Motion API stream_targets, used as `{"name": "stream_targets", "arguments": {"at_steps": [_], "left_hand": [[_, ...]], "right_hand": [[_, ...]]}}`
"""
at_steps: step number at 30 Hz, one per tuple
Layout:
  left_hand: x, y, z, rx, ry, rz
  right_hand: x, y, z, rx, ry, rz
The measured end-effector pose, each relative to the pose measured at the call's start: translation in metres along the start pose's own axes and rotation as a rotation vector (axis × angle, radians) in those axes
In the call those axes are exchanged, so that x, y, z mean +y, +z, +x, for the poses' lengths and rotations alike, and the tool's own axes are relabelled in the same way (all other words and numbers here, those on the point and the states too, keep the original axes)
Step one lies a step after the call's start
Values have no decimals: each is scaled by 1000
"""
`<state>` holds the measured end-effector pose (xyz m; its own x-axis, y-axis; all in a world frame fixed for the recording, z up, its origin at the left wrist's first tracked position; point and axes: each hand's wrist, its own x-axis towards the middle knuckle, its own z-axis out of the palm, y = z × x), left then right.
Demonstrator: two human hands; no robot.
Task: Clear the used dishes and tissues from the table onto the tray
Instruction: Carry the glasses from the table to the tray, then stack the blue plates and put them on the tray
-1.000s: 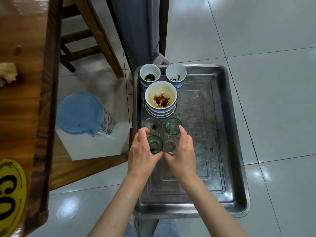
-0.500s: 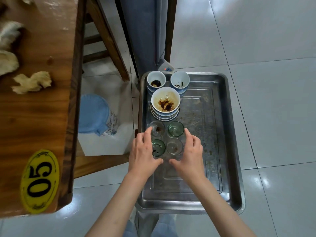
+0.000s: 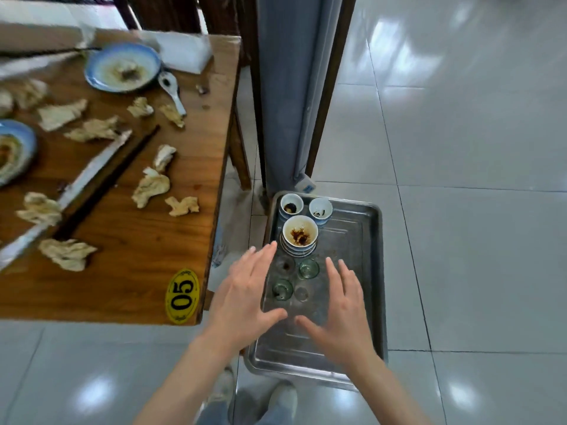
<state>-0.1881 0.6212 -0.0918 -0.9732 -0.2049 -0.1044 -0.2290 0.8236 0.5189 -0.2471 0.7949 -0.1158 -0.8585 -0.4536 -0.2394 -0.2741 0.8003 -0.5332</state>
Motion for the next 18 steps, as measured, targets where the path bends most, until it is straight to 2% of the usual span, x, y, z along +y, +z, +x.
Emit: {"name": "stream_targets", "arguments": {"at_steps": [4,9,18], "left_hand": [[5,-67,-20,34,-104,176],[-1,-142,-52,114,-261,244],[-53,-231,-119,243,-469,251]], "right_hand": [[-41,-46,-11,8,-101,-58],[-92,-82,-21,-18,-191,-136],[-191,-85,-24,-53,-337,-185]]}}
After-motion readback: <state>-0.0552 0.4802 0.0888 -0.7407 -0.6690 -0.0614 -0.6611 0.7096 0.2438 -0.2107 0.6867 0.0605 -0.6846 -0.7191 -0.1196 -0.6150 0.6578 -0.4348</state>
